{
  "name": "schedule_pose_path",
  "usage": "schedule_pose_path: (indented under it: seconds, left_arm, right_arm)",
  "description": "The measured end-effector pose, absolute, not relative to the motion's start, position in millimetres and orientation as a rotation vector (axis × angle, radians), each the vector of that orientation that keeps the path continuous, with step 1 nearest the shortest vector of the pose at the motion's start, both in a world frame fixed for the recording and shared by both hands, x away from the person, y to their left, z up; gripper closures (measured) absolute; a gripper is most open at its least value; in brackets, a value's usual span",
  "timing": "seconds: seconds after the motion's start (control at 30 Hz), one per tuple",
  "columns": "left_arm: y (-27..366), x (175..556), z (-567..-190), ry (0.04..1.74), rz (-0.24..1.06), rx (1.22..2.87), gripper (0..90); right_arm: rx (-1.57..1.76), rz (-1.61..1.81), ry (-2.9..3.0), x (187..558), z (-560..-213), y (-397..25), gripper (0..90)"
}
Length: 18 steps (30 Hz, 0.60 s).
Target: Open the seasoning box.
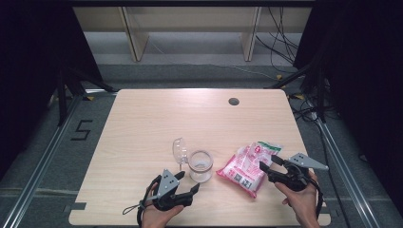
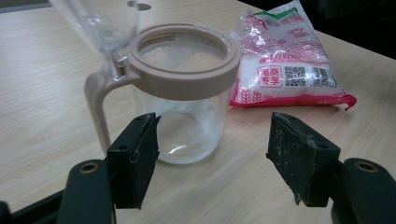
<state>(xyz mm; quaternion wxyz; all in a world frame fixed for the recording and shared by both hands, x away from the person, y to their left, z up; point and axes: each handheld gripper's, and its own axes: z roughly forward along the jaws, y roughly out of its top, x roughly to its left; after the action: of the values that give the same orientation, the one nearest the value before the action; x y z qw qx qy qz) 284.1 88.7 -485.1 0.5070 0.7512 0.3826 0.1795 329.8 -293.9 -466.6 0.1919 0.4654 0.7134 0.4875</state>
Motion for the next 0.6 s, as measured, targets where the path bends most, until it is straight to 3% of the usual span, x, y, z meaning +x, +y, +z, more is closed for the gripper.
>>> schedule_pose_path:
  seconds: [0.6]
  left_arm:
    - [66.8, 279.8, -490.9, 0.864, 0.398, 1.849, 32.0]
  right_arm:
    - [1.355, 1.359, 1.996, 330.5, -472.8, -301.7, 37.9]
